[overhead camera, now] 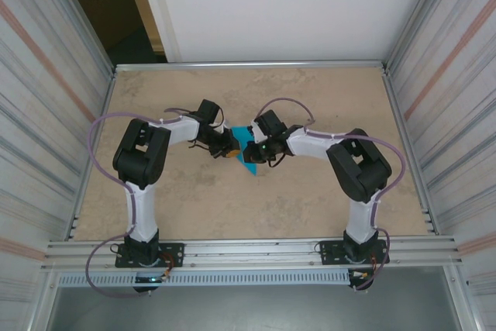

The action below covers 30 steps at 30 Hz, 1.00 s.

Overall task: Fold a paper plane with a square sheet of paper (pick it up from the middle)
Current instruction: Third fold the triangle at the center of the table.

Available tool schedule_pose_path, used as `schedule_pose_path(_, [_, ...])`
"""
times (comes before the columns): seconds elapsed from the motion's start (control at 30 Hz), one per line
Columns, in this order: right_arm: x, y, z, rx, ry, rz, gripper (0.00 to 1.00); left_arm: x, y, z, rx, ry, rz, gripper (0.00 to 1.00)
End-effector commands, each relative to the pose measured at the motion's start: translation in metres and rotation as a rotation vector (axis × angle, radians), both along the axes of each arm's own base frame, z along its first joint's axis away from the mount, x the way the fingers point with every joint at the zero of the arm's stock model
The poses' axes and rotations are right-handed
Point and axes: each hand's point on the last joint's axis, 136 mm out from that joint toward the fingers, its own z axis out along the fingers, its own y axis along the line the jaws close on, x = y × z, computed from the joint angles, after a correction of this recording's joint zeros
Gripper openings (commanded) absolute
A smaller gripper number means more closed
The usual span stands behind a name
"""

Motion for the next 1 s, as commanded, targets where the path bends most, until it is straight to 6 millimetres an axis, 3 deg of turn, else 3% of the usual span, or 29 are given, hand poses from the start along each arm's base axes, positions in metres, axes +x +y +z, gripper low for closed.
schedule_pose_path(0.0, [0.002,0.000,-0.010,-0.018,0.027,-0.019,0.08,-0.005,0.015,-0.022,0.073,0.053,0.013,0.13])
schedule_pose_path(0.27, [-0.017,-0.026,-0.048,-0.142,0.114,-0.027,0.08,0.004,0.009,-0.009,0.057,-0.015,-0.050,0.14])
schedule_pose_path(0.43, [-0.031,-0.048,-0.069,-0.215,0.171,-0.040,0.07,0.013,0.015,-0.014,0.066,-0.093,-0.098,0.20])
schedule_pose_path(0.8, [-0.037,-0.073,-0.080,-0.254,0.215,-0.071,0.07,0.052,0.044,-0.010,0.035,-0.238,-0.026,0.25])
schedule_pose_path(0.97, [-0.030,-0.069,-0.071,-0.220,0.191,-0.077,0.08,0.065,0.056,0.000,0.047,-0.265,0.008,0.26])
